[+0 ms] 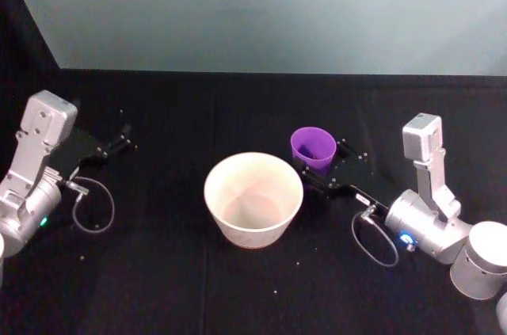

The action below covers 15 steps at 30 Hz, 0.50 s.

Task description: Pick up the cup and pour the mung beans from the cup into the bowl.

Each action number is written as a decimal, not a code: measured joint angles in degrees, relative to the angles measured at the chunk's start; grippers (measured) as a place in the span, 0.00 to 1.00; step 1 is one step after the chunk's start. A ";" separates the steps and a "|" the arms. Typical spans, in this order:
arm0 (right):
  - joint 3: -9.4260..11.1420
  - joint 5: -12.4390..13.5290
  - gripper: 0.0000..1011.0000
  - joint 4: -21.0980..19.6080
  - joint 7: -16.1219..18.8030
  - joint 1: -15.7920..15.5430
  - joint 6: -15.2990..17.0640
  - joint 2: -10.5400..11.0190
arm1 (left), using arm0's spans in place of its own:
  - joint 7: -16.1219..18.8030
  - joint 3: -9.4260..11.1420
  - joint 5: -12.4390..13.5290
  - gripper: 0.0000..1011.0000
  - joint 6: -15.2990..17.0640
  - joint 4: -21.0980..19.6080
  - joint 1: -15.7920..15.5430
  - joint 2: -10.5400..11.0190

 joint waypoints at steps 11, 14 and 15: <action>2.62 -0.44 0.72 -5.60 -1.11 -2.41 2.95 2.03 | 0.00 0.00 0.00 0.99 0.00 0.00 0.00 0.00; 4.12 0.20 0.72 -9.27 -1.54 -3.93 5.89 3.61 | 0.00 0.00 0.00 0.99 0.00 0.00 0.00 0.00; 4.50 0.47 0.72 -10.15 -1.56 -4.30 6.68 3.98 | 0.00 0.00 0.00 0.99 0.00 0.00 0.00 0.00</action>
